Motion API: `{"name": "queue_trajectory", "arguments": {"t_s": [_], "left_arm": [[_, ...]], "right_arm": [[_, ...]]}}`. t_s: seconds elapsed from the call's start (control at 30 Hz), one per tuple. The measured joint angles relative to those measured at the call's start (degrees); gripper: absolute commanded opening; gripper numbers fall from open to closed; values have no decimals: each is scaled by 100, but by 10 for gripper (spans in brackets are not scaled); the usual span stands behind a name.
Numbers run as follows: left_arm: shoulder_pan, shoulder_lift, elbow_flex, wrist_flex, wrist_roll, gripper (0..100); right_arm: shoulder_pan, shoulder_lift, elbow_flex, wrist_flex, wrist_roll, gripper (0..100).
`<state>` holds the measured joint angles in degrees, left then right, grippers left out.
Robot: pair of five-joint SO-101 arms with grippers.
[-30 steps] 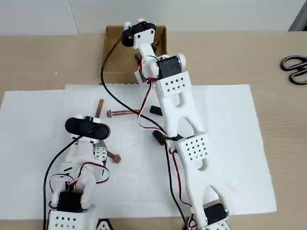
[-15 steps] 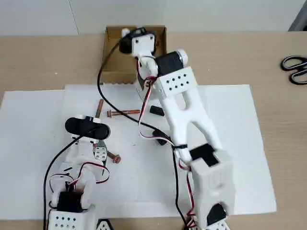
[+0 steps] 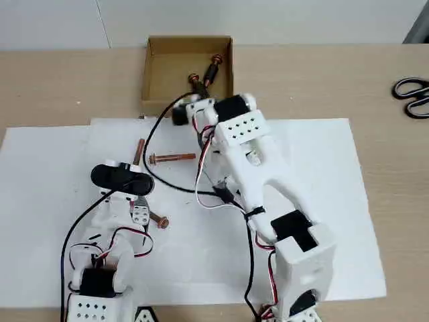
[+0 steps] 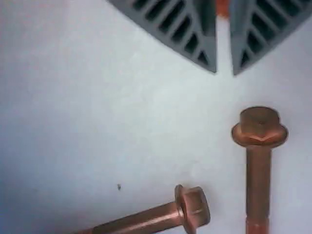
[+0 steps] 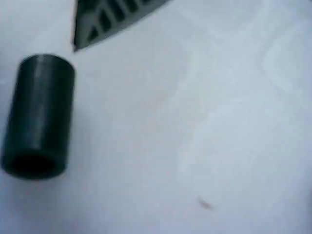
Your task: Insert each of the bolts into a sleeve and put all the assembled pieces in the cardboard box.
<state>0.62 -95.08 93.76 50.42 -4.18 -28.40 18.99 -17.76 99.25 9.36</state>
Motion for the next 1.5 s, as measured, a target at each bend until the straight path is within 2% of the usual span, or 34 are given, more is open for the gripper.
{"name": "queue_trajectory", "arguments": {"t_s": [1.03,1.2,1.5], "left_arm": [[0,0,0,0,-18,6],[0,0,0,0,-35,6],[0,0,0,0,-35,6]], "right_arm": [[-246,0,1609,-1582,97,164],[-229,-9,1908,-1908,97,73],[-220,-167,2215,-2207,97,23]]}}
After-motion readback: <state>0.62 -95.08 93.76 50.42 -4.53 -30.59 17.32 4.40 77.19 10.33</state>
